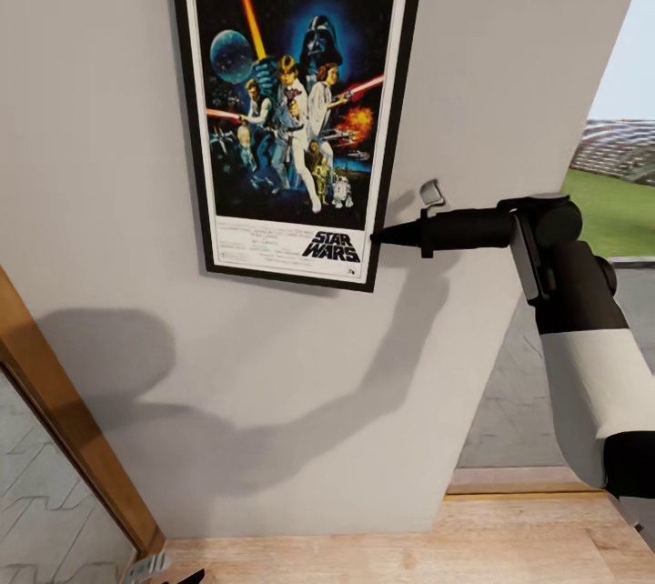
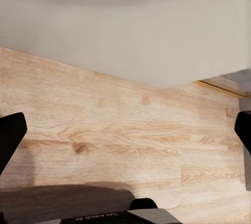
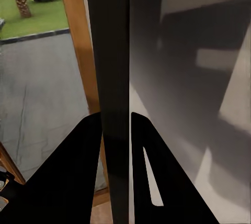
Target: Pick up the poster from the kitchen countertop and hang it on one of the wall nails in the kitchen.
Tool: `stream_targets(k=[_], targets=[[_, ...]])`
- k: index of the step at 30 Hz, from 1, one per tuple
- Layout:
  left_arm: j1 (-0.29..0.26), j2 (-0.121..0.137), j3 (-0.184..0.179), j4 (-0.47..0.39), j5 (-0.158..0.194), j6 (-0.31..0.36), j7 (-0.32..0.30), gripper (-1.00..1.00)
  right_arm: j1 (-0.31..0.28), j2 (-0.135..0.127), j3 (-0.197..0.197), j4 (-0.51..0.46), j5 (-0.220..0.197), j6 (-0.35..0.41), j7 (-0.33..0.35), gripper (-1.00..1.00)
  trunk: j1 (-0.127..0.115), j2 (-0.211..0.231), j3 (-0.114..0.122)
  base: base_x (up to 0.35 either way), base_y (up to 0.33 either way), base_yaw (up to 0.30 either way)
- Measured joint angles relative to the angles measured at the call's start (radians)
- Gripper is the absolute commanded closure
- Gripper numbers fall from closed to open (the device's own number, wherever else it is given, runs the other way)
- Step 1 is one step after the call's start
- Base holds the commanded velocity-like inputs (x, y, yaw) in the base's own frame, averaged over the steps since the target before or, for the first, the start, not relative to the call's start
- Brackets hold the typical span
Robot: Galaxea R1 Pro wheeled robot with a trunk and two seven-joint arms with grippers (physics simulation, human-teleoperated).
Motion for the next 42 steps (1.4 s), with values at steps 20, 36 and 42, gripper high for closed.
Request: stream_targets(k=[20, 36, 42], targets=[[0.0, 0.0, 0.0, 0.0, 0.0, 0.0, 0.0, -1.0, 0.02, 0.0, 0.0, 0.0, 0.0, -0.034, 0.0, 1.0, 0.0, 0.0, 0.0, 0.0, 0.0, 0.0], [0.0, 0.0, 0.0, 0.0, 0.0, 0.0, 0.0, -1.0, 0.021, 0.0, 0.0, 0.0, 0.0, -0.037, 0.0, 1.0, 0.0, 0.0, 0.0, 0.0, 0.008, 0.0], [0.0, 0.0, 0.0, 0.0, 0.0, 0.0, 0.0, -1.0, 0.021, 0.0, 0.0, 0.0, 0.0, -0.037, 0.0, 1.0, 0.0, 0.0, 0.0, 0.0, 0.009, 0.0]])
